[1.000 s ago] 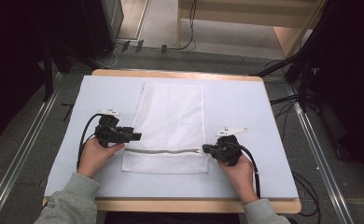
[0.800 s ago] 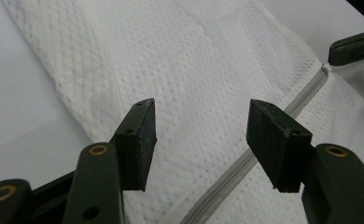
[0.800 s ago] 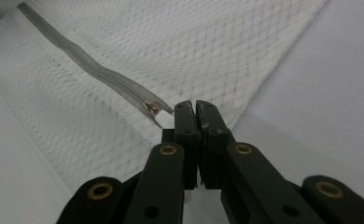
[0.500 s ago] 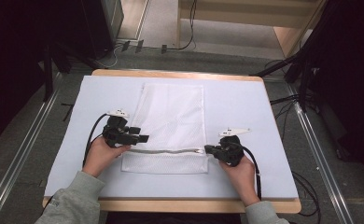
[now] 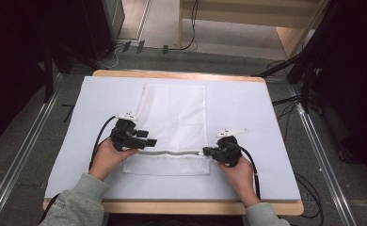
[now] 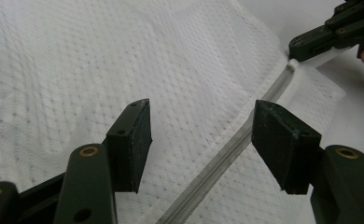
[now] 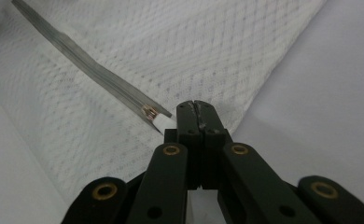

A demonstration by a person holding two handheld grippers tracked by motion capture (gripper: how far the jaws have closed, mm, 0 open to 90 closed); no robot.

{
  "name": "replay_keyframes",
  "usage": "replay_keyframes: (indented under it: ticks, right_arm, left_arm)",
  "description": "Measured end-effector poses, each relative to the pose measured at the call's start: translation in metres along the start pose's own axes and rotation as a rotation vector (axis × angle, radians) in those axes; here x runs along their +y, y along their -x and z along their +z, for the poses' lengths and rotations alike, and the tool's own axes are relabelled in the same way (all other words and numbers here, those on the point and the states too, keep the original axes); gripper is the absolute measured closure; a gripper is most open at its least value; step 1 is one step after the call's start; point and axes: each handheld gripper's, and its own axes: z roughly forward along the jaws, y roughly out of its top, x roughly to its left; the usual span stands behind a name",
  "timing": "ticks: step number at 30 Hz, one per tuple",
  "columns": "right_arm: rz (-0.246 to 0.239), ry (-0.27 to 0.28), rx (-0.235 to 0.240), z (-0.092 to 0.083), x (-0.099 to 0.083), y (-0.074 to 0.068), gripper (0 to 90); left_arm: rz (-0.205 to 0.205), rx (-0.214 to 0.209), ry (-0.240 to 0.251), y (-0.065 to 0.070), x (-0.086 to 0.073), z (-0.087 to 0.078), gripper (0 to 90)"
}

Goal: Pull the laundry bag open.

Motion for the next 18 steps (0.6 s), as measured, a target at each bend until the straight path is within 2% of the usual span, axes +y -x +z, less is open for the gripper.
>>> replay_keyframes:
  ticks: [5,11,18]
  right_arm:
    - [-0.008,-0.006,0.017,0.004,-0.001,-0.001,90.0]
    - [0.000,-0.011,0.032,0.001,-0.003,-0.002,90.0]
    - [0.009,-0.001,0.049,-0.002,-0.004,-0.005,90.0]
  left_arm:
    - [0.005,0.000,0.000,0.005,0.002,0.003,39.5]
    - [0.035,-0.015,-0.014,0.015,0.006,0.012,40.3]
    - [0.052,-0.032,-0.027,0.022,0.009,0.021,40.9]
